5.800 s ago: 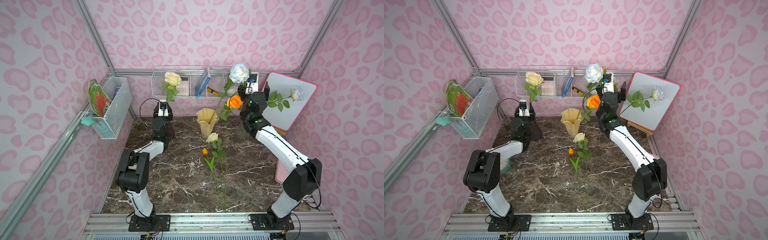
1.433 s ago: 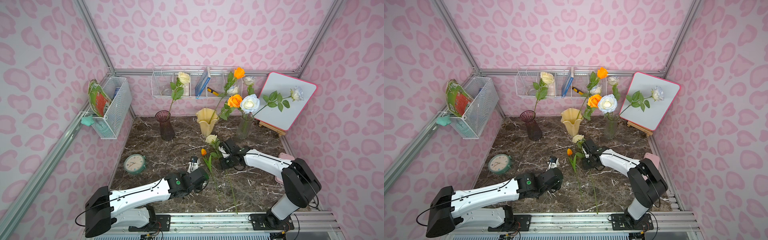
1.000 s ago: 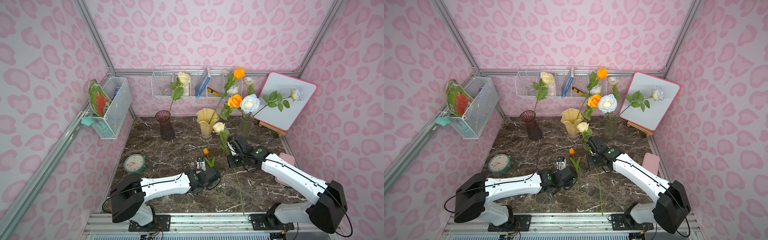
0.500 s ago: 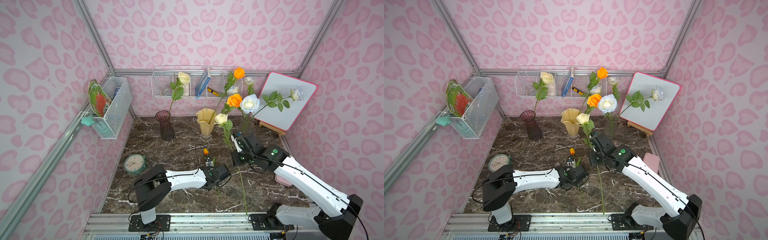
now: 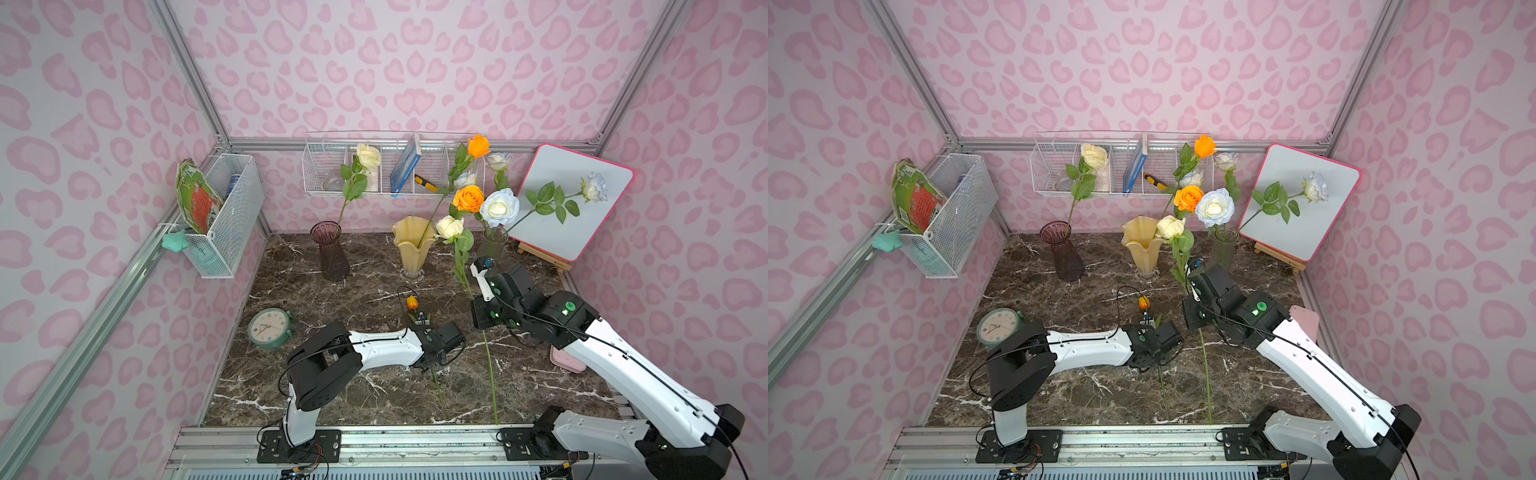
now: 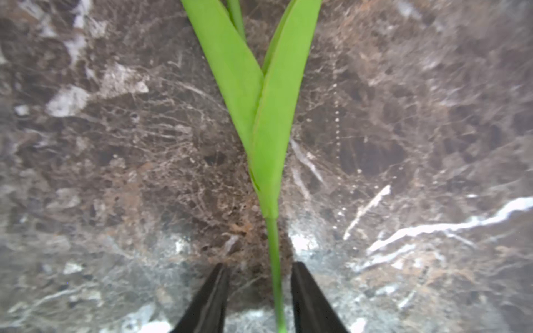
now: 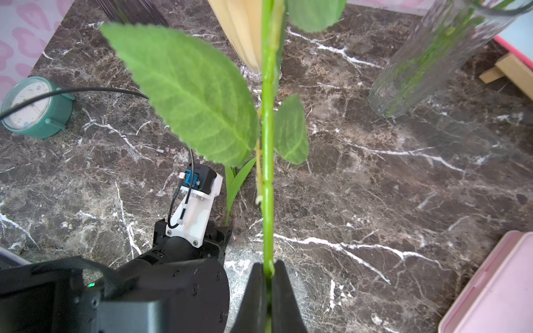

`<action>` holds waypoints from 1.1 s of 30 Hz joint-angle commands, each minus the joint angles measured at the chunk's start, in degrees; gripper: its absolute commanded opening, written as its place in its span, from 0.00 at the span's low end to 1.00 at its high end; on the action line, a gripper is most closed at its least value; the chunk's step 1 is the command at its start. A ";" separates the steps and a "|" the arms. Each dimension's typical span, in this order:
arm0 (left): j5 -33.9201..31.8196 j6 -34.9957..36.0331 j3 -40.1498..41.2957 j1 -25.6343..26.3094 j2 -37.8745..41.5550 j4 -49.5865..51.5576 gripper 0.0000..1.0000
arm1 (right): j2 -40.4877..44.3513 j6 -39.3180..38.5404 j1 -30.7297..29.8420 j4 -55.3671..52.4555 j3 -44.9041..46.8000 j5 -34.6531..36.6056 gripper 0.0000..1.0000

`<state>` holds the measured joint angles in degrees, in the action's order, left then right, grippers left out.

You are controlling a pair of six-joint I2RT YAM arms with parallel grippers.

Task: Arrange the flowers in different vases according to their colors
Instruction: Pick up the flower at the center of the board.

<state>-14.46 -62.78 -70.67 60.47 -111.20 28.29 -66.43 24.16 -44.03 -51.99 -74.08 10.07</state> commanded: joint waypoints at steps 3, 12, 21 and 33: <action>4.98 1.52 -1.03 -0.52 -3.97 2.16 0.16 | 0.62 -1.60 0.00 1.46 -1.74 -0.77 0.00; 3.04 4.90 -0.05 -0.61 -1.70 1.48 0.00 | 1.14 -6.57 -0.57 6.71 -8.50 -3.51 0.00; -6.44 15.16 -1.82 1.41 9.74 4.24 0.00 | 0.50 -10.82 -0.79 16.74 -13.31 -2.48 0.00; -26.77 33.27 -3.25 3.87 27.21 4.31 0.00 | -0.36 -15.46 -0.97 29.22 -16.57 -3.12 0.00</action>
<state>-33.58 -37.08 -73.58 64.34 -86.54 33.23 -66.85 10.46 -44.80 -28.84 -89.86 7.62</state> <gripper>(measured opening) 0.075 0.073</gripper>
